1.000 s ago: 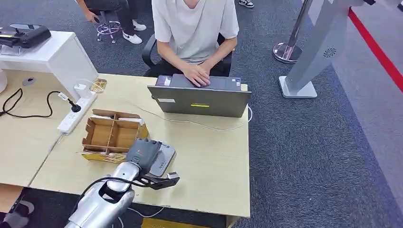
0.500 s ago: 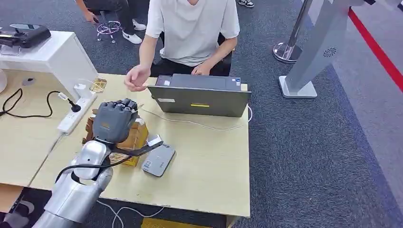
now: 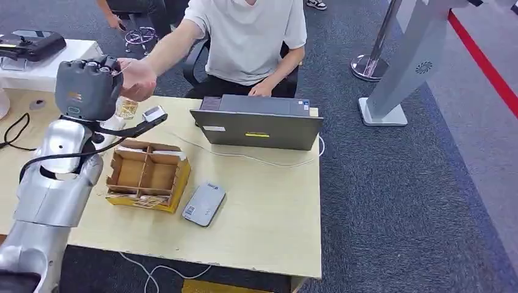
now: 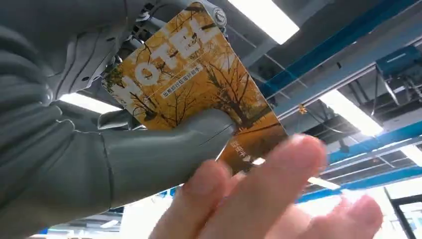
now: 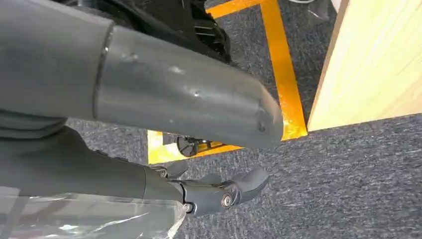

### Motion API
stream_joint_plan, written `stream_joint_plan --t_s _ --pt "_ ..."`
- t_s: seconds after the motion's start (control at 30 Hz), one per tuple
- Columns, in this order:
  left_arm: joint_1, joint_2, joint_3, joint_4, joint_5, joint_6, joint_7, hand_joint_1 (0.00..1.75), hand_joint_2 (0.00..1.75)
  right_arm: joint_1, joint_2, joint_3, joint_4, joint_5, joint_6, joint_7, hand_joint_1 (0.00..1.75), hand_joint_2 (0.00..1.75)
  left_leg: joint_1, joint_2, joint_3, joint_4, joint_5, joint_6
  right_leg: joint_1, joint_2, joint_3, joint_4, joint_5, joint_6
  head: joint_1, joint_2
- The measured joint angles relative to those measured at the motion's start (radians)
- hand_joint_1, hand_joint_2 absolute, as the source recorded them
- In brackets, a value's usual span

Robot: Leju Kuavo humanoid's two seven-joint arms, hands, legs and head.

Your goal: Pass the card to the sensor for recognition and then transmit it.

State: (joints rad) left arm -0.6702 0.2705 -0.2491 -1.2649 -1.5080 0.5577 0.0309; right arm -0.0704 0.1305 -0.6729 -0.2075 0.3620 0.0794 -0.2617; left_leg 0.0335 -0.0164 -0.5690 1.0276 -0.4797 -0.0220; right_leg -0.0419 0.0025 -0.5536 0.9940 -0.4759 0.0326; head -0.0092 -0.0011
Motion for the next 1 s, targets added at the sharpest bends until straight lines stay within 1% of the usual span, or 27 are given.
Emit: stream_joint_plan --t_s 0.07,0.1,0.27,0.6,0.73,0.87,0.93,1.0 --pt "0.002 0.001 0.0 0.013 -0.004 0.003 -0.001 1.75 1.75 0.0 0.001 0.0 0.001 0.005 -0.002 0.0 0.0 0.0 0.0 0.0 0.0 0.0 0.0 0.0 0.0 0.0 0.0 0.0 0.0 0.0 0.0 0.0" --pt "0.004 0.001 0.0 0.017 -0.006 0.004 -0.001 0.0 1.75 0.0 0.002 0.0 0.002 0.005 -0.003 0.0 0.0 0.0 0.0 0.0 0.0 0.0 0.0 0.0 0.0 0.0 0.0 0.0 0.0 0.0 0.0 0.0" --pt "0.008 0.001 0.0 0.038 -0.015 0.003 0.002 0.0 1.75 0.0 0.003 0.0 0.005 0.009 -0.003 0.003 0.0 0.0 0.0 0.0 -0.001 0.0 0.0 0.0 0.0 0.0 -0.001 0.0 0.0 0.0 0.0 0.0" --pt "0.075 -0.009 0.0 0.034 0.004 0.009 0.006 0.0 1.75 0.002 0.005 0.0 0.007 0.013 -0.006 0.004 0.0 0.0 0.0 0.0 -0.001 0.0 0.0 0.0 0.0 0.0 -0.001 0.0 0.0 0.0 0.0 0.0" --pt "0.117 -0.013 -0.001 -0.006 0.041 0.007 -0.014 0.0 1.75 0.007 0.005 0.0 0.007 0.012 -0.007 0.003 0.0 0.0 0.0 0.0 -0.001 0.0 0.0 0.0 0.0 0.001 -0.002 0.0 0.0 0.0 0.0 0.0" --pt "0.154 -0.019 -0.002 -0.048 0.044 0.004 -0.015 0.0 1.75 0.01 0.005 0.0 0.007 0.011 -0.007 -0.001 0.0 0.0 0.0 0.001 -0.001 0.0 0.0 0.0 0.0 0.001 -0.002 0.0 0.0 0.0 0.0 0.0" --pt "0.17 -0.019 -0.003 -0.069 0.048 -0.006 -0.025 0.0 1.75 0.012 0.005 0.0 0.007 0.007 -0.009 -0.003 0.0 0.0 0.0 0.001 -0.002 0.0 0.0 0.0 0.0 0.001 -0.002 0.0 0.0 0.0 0.0 0.0" --pt "0.227 -0.018 -0.014 -0.136 0.058 -0.02 -0.052 0.0 1.75 0.015 0.006 -0.002 0.007 -0.007 -0.013 -0.009 0.0 0.0 0.0 0.002 -0.001 0.0 0.0 0.0 0.0 0.002 -0.002 0.0 0.0 0.0 0.0 0.0"
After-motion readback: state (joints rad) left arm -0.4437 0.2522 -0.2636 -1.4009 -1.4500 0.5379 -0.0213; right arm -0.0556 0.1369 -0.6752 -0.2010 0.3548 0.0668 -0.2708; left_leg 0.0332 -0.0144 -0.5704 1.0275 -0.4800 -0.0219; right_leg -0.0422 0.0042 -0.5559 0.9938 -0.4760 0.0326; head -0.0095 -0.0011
